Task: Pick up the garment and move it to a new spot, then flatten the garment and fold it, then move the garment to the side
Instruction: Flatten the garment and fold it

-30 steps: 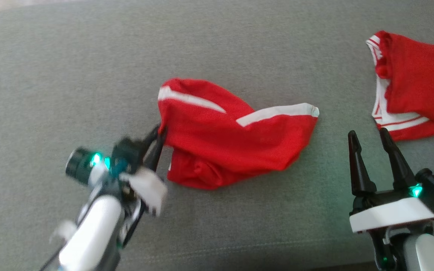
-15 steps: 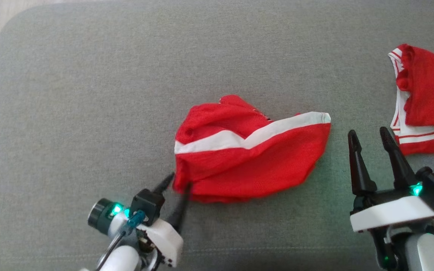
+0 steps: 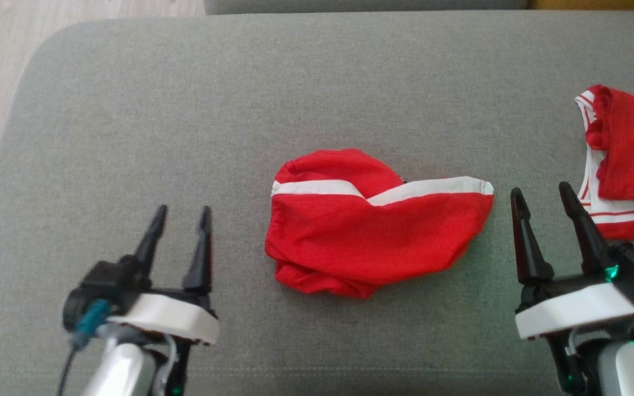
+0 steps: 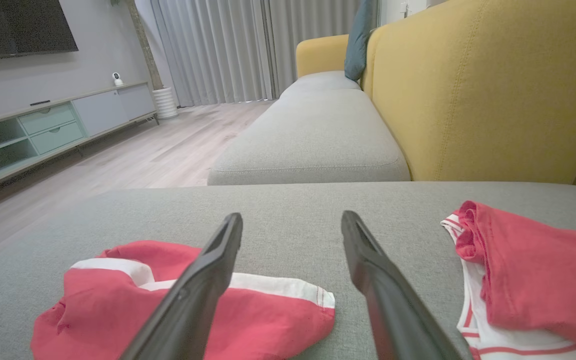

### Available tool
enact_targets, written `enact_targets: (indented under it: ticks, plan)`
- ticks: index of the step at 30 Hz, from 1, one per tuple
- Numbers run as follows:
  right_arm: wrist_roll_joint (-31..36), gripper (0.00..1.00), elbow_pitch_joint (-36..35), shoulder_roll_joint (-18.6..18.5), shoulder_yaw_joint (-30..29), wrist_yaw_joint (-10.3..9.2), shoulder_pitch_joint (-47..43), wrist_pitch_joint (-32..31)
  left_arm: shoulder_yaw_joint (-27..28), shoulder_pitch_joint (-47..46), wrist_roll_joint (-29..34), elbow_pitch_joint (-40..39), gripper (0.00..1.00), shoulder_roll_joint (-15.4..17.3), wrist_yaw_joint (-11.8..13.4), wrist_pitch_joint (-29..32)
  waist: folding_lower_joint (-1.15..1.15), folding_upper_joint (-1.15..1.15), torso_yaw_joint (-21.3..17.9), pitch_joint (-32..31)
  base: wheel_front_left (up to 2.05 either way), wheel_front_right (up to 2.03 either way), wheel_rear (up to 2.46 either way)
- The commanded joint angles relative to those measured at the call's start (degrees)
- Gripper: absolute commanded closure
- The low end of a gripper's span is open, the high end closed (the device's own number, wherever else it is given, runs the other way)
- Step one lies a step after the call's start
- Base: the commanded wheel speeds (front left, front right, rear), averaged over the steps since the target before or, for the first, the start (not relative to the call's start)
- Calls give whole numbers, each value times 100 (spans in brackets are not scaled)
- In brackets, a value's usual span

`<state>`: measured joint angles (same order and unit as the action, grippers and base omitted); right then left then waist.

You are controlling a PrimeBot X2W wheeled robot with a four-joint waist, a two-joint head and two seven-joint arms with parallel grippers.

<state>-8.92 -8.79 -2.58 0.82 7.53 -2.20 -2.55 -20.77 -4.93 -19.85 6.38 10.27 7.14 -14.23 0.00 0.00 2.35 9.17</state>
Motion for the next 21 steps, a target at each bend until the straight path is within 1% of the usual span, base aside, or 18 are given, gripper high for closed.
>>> enact_targets:
  ticks: [1, 4, 7, 21]
  plan:
    - [51, 0, -261, -30, 81, -4, 2, -28, 329, -103, -55, -257, 0, 127, 30, -64, 0, 0, 22, -51, 0, 0, 0]
    - [90, 0, -296, -30, 79, -4, -66, -104, 584, -26, -131, -398, 0, 283, 75, -68, 0, 0, 27, -129, 0, 0, 0]
    - [100, 0, -331, -30, 86, -4, -108, -141, 680, 42, -169, -472, 0, 373, 75, -69, 0, 0, 18, -168, 0, 0, 0]
    - [67, 0, -376, -30, 71, -4, -174, -168, 608, 226, -175, -646, 0, 463, 122, 34, 0, 0, 3, -197, 0, 0, 0]
